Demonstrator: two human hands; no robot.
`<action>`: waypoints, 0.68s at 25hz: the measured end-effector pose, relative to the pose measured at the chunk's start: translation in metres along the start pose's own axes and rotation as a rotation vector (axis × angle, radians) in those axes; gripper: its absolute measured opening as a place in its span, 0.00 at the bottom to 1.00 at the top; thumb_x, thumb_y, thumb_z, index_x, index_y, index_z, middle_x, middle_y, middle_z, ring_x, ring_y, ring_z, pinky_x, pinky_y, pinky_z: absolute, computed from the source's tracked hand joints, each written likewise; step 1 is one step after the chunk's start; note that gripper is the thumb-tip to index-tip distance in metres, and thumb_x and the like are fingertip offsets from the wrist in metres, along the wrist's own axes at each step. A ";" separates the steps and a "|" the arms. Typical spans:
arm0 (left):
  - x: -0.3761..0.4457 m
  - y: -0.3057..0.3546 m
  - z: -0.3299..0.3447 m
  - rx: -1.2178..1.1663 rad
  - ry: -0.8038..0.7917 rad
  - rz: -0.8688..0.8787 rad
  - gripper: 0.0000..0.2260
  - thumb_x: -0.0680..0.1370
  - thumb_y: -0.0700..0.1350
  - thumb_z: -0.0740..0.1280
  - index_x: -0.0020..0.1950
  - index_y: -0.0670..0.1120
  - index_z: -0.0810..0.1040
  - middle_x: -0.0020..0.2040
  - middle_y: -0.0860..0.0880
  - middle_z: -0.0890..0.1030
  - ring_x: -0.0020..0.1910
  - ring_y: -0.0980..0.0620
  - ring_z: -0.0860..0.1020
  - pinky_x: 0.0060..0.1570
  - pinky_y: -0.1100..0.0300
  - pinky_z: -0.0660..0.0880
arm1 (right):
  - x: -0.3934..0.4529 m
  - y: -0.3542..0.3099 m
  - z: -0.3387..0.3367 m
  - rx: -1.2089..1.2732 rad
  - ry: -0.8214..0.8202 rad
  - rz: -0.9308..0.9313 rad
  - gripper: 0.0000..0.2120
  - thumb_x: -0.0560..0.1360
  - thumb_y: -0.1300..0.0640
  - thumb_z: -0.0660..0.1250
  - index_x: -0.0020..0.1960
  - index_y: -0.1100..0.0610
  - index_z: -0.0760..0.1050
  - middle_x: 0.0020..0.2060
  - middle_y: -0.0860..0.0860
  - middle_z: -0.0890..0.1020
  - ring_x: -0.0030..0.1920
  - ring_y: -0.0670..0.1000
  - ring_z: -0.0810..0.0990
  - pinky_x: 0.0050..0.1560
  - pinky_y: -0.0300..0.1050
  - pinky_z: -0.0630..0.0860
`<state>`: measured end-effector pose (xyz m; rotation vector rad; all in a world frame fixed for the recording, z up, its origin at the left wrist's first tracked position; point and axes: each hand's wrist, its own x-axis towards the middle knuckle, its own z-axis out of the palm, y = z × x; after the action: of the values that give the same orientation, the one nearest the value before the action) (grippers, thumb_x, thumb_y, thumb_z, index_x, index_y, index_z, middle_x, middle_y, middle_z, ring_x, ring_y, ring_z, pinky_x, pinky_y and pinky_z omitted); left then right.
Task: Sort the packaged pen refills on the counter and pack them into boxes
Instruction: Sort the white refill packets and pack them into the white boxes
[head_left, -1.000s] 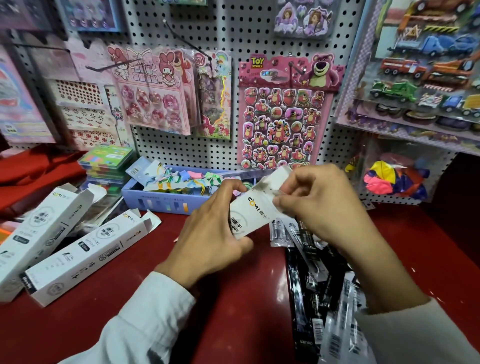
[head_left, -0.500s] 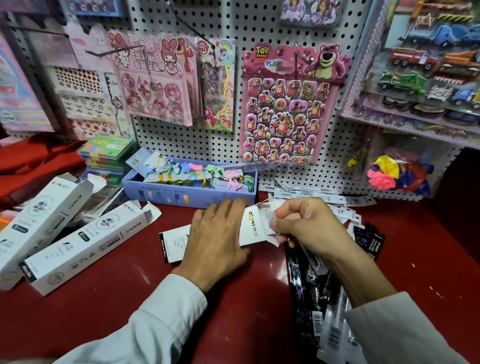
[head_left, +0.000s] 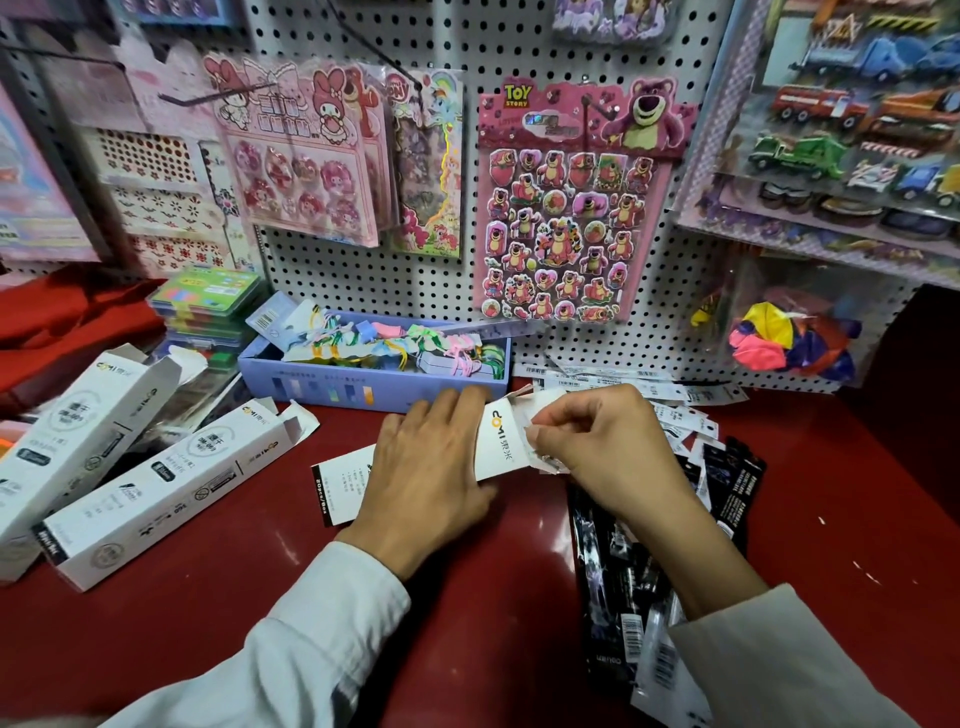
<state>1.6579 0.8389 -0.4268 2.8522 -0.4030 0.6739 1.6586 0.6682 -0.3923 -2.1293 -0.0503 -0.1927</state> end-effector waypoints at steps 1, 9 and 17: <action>0.000 0.000 -0.001 0.004 0.006 0.003 0.30 0.62 0.56 0.73 0.61 0.51 0.69 0.51 0.51 0.76 0.50 0.44 0.76 0.45 0.51 0.67 | 0.000 0.000 -0.002 0.004 -0.008 0.000 0.07 0.68 0.59 0.77 0.33 0.54 0.82 0.26 0.53 0.82 0.25 0.47 0.75 0.33 0.42 0.74; -0.001 0.002 0.000 0.039 -0.010 0.040 0.29 0.61 0.55 0.72 0.60 0.51 0.69 0.51 0.51 0.77 0.49 0.45 0.76 0.45 0.52 0.66 | -0.001 0.002 0.010 -0.063 0.000 -0.078 0.05 0.68 0.65 0.73 0.36 0.56 0.84 0.26 0.55 0.81 0.27 0.47 0.72 0.31 0.43 0.71; 0.018 -0.008 -0.031 -1.029 0.126 -0.354 0.30 0.68 0.48 0.77 0.65 0.51 0.66 0.54 0.55 0.81 0.51 0.55 0.79 0.51 0.56 0.75 | 0.005 0.004 -0.008 0.492 0.194 0.075 0.05 0.76 0.51 0.69 0.52 0.48 0.80 0.42 0.41 0.84 0.42 0.41 0.81 0.40 0.35 0.77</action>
<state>1.6631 0.8494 -0.3923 1.8222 -0.1384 0.3935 1.6628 0.6586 -0.3909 -1.6123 0.0879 -0.3078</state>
